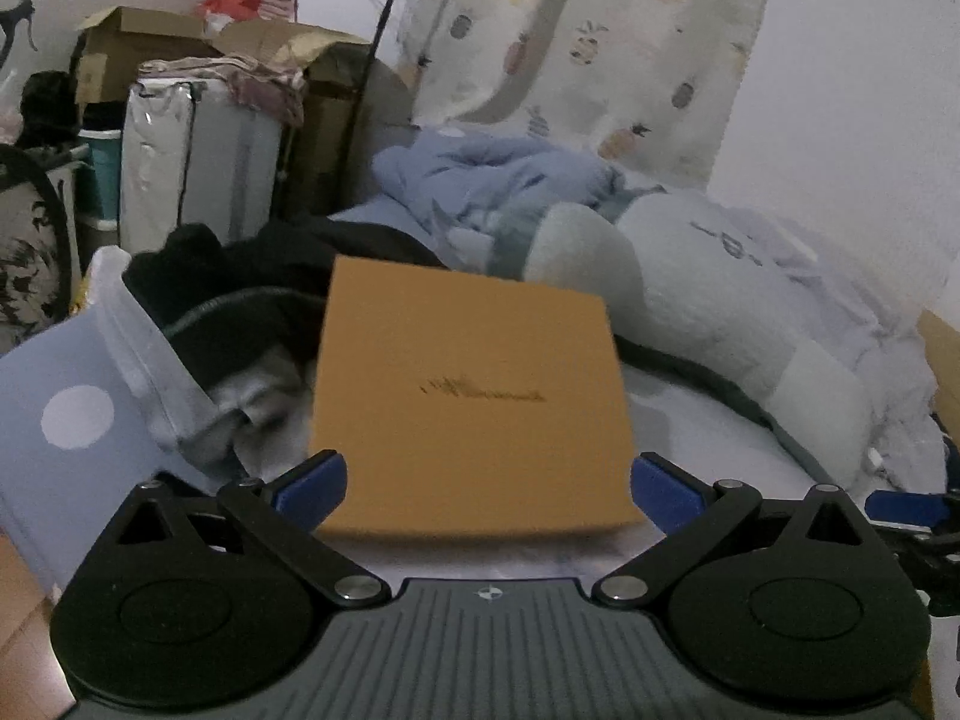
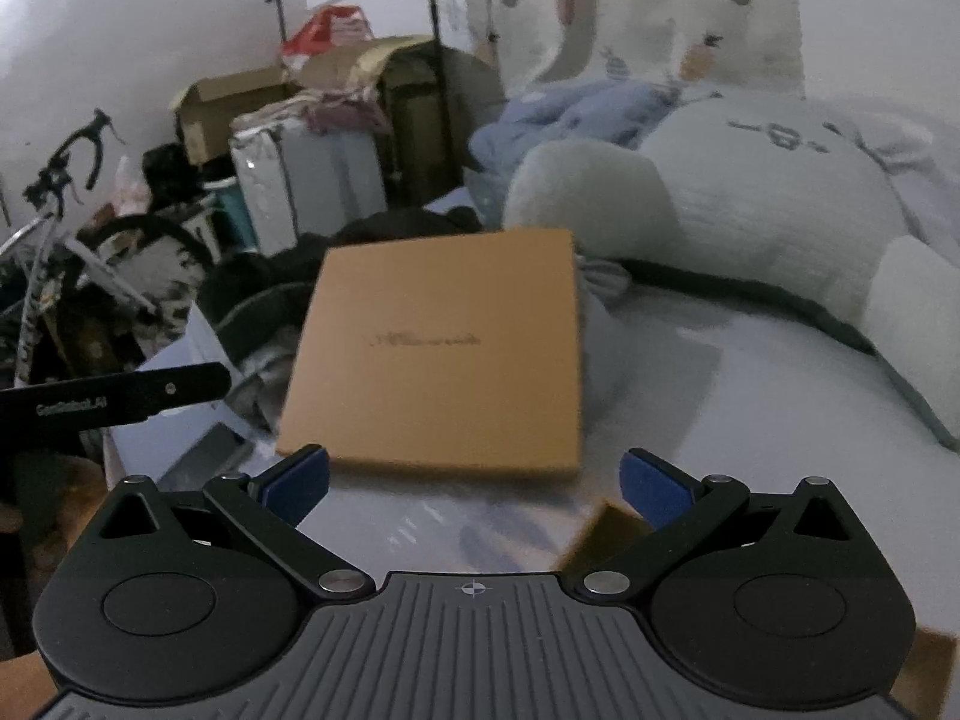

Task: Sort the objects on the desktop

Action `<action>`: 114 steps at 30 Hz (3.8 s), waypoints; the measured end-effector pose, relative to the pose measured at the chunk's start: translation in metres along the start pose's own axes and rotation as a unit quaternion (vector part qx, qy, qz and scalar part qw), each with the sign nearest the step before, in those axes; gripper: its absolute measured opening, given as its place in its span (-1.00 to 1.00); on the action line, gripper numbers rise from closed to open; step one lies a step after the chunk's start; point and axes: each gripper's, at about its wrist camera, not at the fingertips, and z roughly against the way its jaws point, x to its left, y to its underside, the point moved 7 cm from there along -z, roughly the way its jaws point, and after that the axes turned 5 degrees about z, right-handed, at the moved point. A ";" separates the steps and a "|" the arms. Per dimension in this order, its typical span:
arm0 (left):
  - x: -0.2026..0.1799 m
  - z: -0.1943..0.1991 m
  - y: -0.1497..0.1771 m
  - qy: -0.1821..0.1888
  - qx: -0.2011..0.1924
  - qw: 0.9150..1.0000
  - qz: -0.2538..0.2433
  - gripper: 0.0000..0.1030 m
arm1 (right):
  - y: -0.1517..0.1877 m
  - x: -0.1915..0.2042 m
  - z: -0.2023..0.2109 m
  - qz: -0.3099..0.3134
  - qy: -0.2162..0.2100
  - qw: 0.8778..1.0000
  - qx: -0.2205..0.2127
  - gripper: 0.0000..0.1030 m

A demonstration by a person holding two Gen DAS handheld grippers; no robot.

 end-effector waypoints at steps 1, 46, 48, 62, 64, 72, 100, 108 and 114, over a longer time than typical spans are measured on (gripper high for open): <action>0.003 -0.003 -0.004 -0.004 -0.002 1.000 -0.001 1.00 | -0.007 0.003 -0.009 0.002 -0.003 1.000 0.000 1.00; 0.090 -0.195 -0.017 -0.028 0.099 0.993 0.062 1.00 | -0.025 -0.058 -0.273 -0.038 -0.025 0.989 0.141 1.00; 0.090 -0.194 -0.017 -0.033 0.099 0.992 0.065 1.00 | -0.024 -0.060 -0.274 -0.041 -0.025 0.989 0.140 1.00; 0.086 -0.182 -0.021 -0.055 0.102 0.990 0.079 1.00 | -0.032 -0.049 -0.268 -0.043 -0.001 0.984 0.173 1.00; 0.084 -0.179 -0.022 -0.054 0.100 0.990 0.079 1.00 | -0.032 -0.047 -0.264 -0.046 -0.001 0.983 0.177 1.00; 0.076 -0.165 -0.028 -0.053 0.094 0.991 0.078 1.00 | -0.041 -0.044 -0.243 -0.049 0.002 0.985 0.162 1.00; 0.013 -0.068 -0.064 -0.017 0.062 0.996 0.057 1.00 | -0.075 -0.035 -0.102 -0.066 0.020 0.992 0.107 1.00; -0.019 -0.043 -0.072 0.010 0.054 0.998 0.042 1.00 | -0.072 -0.044 -0.047 -0.080 0.037 0.992 0.088 1.00; -0.044 -0.018 -0.073 0.037 0.050 0.998 0.026 1.00 | -0.065 -0.051 -0.002 -0.099 0.050 0.991 0.075 1.00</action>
